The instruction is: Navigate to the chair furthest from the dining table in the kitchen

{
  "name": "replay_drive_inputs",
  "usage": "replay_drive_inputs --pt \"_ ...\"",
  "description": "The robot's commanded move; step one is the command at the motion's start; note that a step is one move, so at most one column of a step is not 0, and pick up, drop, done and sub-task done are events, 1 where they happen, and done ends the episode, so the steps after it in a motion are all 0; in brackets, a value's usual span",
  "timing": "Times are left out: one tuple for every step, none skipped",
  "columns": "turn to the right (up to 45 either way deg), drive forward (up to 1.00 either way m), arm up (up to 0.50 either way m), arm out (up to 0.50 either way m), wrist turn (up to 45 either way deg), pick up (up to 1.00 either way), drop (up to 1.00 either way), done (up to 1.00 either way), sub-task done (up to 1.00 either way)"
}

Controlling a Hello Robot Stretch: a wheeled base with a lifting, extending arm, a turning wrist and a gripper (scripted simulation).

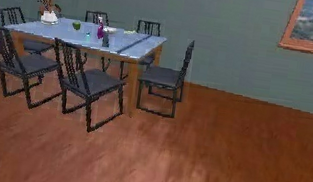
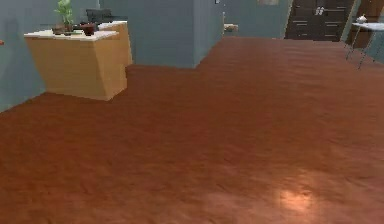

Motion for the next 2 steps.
replay_drive_inputs --pt "0.0 1.00 0.00 0.00 0.0 0.00 0.00 0.00 0.00" --pt "15.0 0.00 0.00 0.00 0.0 0.00 0.00 0.00 0.00"
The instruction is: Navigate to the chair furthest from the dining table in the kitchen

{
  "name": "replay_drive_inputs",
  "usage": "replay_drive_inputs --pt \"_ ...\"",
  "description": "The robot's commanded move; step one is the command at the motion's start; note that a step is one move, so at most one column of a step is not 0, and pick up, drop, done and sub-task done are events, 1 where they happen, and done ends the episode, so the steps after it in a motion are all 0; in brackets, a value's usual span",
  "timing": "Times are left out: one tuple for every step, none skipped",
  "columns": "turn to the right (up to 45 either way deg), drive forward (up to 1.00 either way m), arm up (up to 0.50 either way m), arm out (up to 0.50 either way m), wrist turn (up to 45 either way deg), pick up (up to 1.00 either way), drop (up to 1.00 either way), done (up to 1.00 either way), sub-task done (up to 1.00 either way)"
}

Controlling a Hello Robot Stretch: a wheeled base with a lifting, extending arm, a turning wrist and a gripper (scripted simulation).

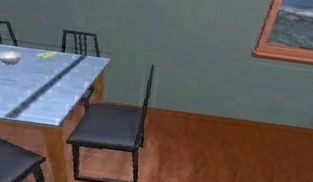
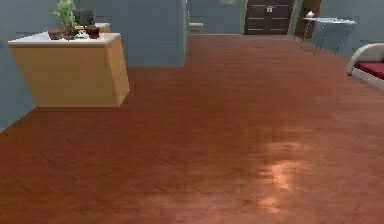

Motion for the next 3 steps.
replay_drive_inputs --pt "0.0 0.15 0.00 0.00 0.0 0.00 0.00 0.00 0.00" --pt "0.0 0.15 0.00 0.00 0.0 0.00 0.00 0.00 0.00" --pt "-45.0 0.00 0.00 0.00 0.0 0.00 0.00 0.00 0.00"
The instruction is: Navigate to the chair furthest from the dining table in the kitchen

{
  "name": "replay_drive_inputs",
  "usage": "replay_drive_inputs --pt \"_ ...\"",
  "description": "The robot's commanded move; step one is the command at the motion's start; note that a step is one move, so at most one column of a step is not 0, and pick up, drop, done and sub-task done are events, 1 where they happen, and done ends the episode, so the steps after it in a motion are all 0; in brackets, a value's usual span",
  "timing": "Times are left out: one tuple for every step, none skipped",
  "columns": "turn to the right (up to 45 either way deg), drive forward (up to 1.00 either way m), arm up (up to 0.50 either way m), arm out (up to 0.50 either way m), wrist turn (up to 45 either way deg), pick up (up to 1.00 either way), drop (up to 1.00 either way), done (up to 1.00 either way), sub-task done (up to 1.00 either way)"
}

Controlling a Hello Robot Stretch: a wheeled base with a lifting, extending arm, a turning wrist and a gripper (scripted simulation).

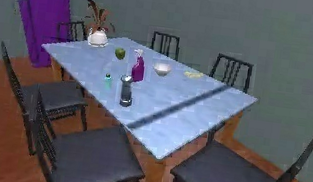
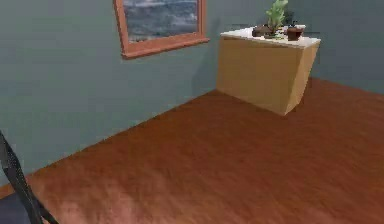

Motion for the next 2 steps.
replay_drive_inputs --pt "-45.0 0.00 0.00 0.00 0.0 0.00 0.00 0.00 0.00" --pt "-45.0 0.00 0.00 0.00 0.0 0.00 0.00 0.00 0.00"
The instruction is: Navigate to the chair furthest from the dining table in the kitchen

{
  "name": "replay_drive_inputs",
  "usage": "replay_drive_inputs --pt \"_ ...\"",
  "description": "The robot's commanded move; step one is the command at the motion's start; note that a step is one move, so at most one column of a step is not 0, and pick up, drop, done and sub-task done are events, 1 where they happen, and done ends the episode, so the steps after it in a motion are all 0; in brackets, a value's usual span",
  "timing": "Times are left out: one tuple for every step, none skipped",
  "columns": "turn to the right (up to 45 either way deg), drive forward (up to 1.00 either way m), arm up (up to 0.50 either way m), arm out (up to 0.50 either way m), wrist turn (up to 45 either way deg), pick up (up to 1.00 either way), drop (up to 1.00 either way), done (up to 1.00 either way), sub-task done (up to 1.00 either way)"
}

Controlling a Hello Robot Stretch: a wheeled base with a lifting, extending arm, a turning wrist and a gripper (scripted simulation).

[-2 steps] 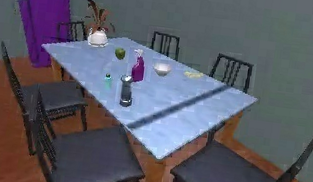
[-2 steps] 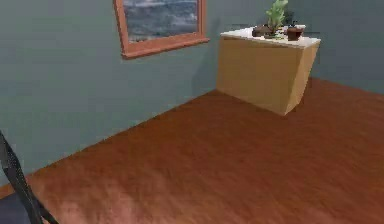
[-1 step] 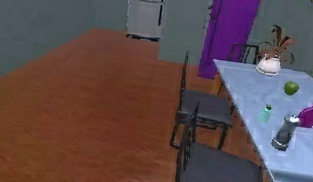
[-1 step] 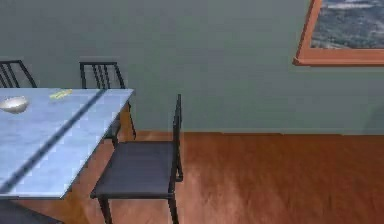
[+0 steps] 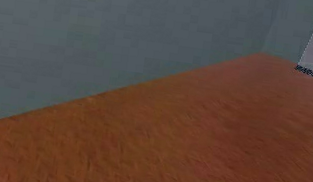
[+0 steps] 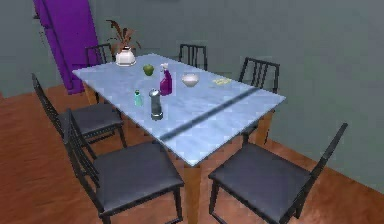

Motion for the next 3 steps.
replay_drive_inputs --pt "-3.0 0.00 0.00 0.00 0.0 0.00 0.00 0.00 0.00" --pt "0.0 0.65 0.00 0.00 0.0 0.00 0.00 0.00 0.00" --pt "45.0 0.00 0.00 0.00 0.0 0.00 0.00 0.00 0.00"
